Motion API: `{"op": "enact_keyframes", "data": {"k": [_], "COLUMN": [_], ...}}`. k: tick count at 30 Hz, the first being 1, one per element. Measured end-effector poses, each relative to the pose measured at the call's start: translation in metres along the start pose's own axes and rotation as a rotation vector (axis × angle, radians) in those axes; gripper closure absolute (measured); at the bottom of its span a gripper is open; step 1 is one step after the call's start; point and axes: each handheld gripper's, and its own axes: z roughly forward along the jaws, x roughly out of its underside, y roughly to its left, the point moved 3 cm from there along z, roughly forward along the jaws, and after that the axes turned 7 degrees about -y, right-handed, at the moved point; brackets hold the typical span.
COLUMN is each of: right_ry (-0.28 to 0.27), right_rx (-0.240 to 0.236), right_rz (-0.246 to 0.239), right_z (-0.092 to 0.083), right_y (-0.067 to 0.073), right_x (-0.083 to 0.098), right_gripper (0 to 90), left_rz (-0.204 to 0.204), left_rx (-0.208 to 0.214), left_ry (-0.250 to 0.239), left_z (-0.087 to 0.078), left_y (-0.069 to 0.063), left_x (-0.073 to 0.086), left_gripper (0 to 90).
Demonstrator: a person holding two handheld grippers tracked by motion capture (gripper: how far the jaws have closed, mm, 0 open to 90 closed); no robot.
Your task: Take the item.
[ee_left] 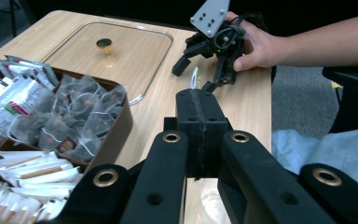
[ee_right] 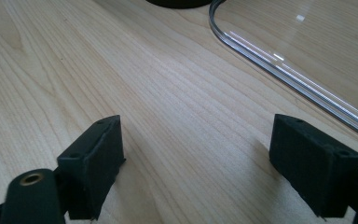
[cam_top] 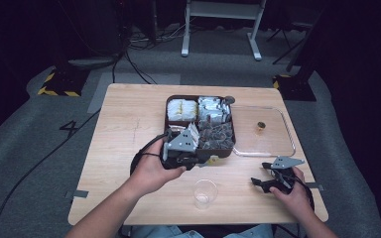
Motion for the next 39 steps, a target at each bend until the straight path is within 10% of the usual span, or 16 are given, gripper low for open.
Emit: {"op": "enact_keyframes", "data": {"k": [39], "right_ry": [0.000], "right_rx": [0.000], "right_rz": [0.000], "right_z": [0.000], "right_y": [0.000], "right_x": [0.000], "right_gripper": [17.8], "left_rz": [-0.079], "left_rx": [0.079], "left_ry": [0.011], "left_z": [0.036], "left_y": [-0.030], "left_x": [0.061], "left_gripper": [90.0]}}
